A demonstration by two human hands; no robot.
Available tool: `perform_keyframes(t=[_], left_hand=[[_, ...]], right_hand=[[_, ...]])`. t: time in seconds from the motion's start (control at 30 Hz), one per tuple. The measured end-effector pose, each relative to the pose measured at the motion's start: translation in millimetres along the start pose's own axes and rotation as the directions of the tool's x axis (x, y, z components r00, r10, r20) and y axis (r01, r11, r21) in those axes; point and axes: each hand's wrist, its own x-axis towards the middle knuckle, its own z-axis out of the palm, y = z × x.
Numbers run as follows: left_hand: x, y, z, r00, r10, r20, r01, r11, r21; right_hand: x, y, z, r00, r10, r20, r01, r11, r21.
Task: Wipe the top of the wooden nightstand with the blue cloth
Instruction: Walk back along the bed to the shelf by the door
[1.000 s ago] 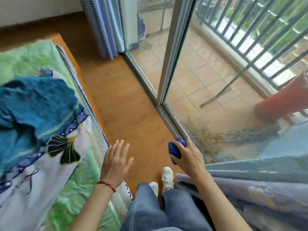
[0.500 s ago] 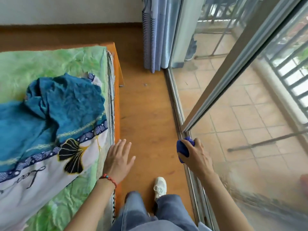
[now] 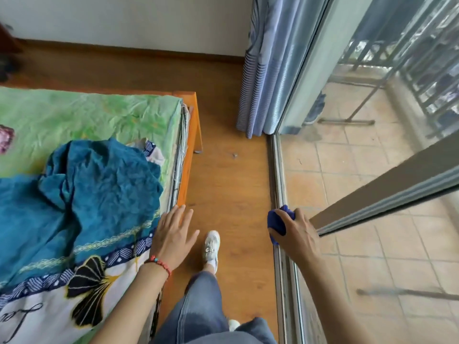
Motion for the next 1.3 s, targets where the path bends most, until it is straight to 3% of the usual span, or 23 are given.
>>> perform_keyframes(t=[0.57, 0.73, 1.3], left_hand=[[322.6, -71.8, -117.6, 0.994, 0.059, -0.089, -0.055, 0.998, 0.043], [419.0, -76.5, -126.5, 0.986, 0.051, -0.162, -0.044, 0.998, 0.043], [698.3, -99.8, -207.2, 0.987, -0.065, -0.145, 0.061, 0.998, -0.027]], right_hand=[[330.5, -67.4, -66.1, 0.999, 0.018, -0.051, -0.017, 1.0, 0.019], [431.4, -67.9, -76.8, 0.997, -0.01, -0.071, 0.011, 1.0, 0.013], [742.4, -121.4, -130.2, 0.981, -0.19, 0.03, 0.191, 0.981, -0.027]])
